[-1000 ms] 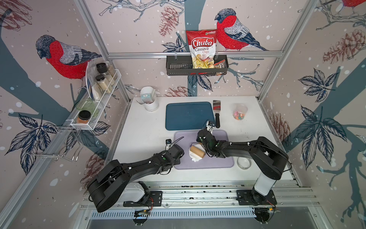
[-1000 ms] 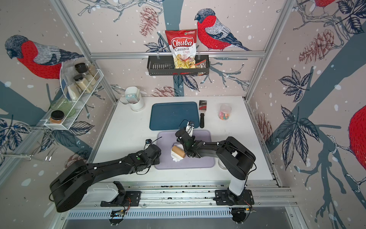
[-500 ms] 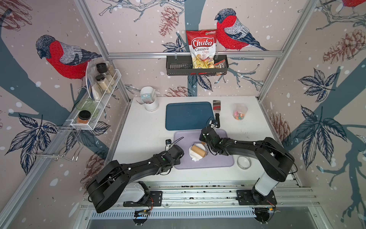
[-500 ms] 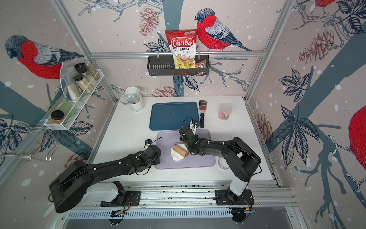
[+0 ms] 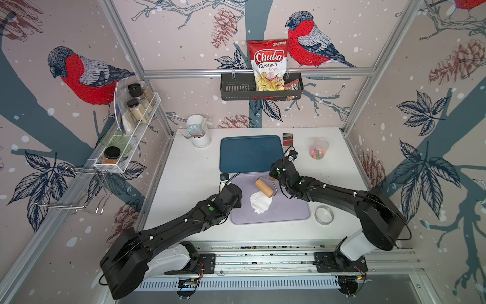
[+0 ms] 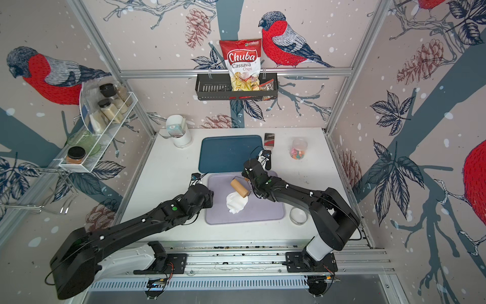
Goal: Roll out the dumpling wrappers from the dough
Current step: Flatten out the dough on the work surface, then adjust the rolling pin.
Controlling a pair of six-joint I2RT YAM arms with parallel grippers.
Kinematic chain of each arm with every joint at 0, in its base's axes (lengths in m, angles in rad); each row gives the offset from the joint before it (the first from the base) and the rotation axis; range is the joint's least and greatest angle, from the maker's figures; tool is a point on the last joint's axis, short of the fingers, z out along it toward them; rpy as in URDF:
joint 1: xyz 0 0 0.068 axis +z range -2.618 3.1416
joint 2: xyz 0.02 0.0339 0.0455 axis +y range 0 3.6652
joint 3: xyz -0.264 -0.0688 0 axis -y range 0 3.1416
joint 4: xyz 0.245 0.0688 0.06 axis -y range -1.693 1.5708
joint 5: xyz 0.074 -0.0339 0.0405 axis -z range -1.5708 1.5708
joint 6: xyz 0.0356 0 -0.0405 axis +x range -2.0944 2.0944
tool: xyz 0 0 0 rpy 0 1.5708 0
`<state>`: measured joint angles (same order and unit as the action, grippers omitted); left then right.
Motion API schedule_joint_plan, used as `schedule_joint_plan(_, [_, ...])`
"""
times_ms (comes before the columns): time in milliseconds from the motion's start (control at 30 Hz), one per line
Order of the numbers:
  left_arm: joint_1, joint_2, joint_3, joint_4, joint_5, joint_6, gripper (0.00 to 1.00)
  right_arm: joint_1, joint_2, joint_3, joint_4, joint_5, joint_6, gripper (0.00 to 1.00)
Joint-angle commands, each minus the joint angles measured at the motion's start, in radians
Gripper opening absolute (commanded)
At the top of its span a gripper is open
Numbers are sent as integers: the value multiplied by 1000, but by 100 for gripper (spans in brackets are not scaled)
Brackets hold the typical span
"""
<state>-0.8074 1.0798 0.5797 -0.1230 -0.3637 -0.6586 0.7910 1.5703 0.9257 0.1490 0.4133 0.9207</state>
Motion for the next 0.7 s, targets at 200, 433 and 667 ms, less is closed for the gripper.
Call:
schedule_joint_plan(200, [1,-37,7,481,321,475,60,10,-65,-4,40,-53,4,0])
schedule_joint_plan(433, [-1,110,97,491,479,576,60,30,-108,-16,47,-61,-8,0])
schedule_joint_plan(667, [-16,233,189,404,477,656,60,42,-142,-40,58,-82,-7,0])
